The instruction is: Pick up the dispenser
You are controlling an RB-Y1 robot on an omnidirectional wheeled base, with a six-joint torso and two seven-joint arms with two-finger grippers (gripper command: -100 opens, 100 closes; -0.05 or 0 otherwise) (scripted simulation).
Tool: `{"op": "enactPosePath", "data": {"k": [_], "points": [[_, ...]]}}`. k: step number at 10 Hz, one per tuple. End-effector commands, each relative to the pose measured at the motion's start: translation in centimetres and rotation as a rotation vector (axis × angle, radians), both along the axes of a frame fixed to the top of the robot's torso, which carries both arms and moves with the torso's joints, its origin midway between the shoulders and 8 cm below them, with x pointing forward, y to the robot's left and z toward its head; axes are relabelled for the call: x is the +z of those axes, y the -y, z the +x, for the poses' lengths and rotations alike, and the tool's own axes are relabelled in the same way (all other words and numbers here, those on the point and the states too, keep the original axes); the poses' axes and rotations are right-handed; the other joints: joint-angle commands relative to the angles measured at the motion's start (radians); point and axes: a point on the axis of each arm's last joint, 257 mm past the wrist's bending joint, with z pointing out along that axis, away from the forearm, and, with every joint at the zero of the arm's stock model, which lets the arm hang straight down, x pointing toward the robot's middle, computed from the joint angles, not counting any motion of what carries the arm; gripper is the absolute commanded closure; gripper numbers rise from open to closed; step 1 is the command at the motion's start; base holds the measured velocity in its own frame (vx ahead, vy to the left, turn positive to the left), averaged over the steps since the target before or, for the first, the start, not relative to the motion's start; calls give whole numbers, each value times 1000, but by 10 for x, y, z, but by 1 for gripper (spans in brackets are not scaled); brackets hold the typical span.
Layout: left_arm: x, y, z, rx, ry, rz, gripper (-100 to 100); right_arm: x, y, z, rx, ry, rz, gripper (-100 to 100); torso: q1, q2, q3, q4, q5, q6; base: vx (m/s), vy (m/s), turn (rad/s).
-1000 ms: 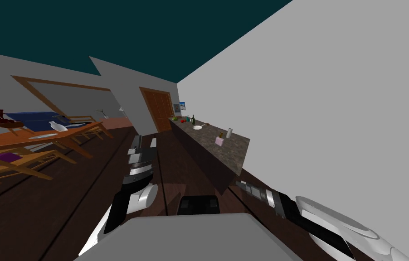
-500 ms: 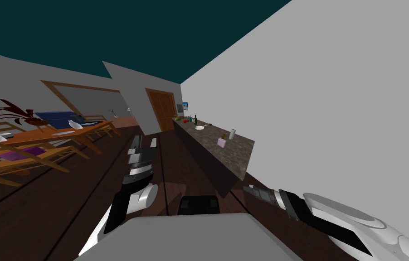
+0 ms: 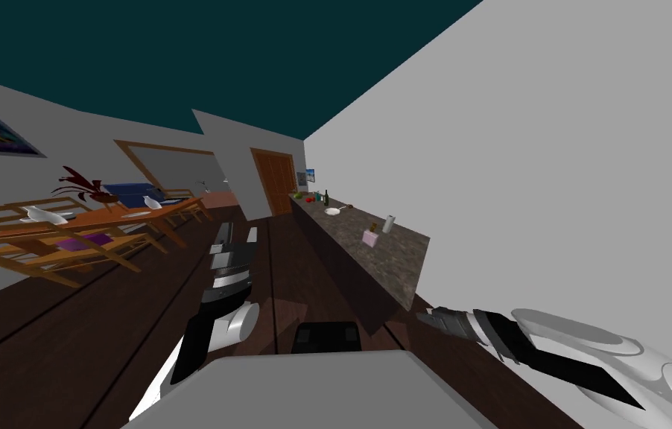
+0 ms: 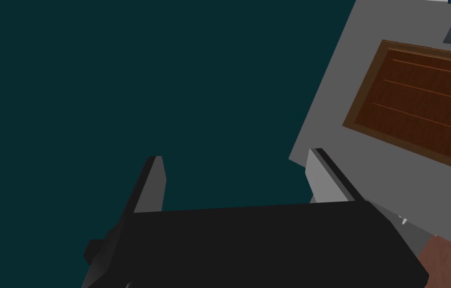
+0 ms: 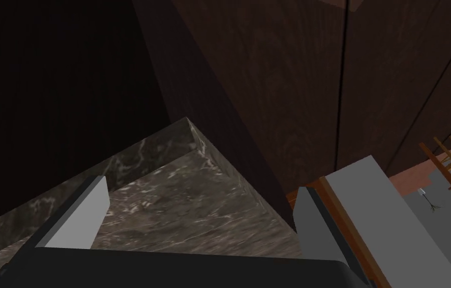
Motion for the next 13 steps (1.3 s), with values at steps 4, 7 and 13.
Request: {"op": "enactPosePath", "data": {"k": [4,7,13], "points": [[0,0,0,0,0,0,0,11,52,-9,54,-76,-137,-100,1,-1,0,0,0,0,88,6,118],[0,0,0,0,0,0,0,24,75,-5,99,-106,-213,-100,2,-2,-1,0,0,0,96,10,108],[0,0,0,0,0,0,0,51,115,9,159,-147,-339,-100,6,-6,-4,-1,1,0,118,28,114]]}}
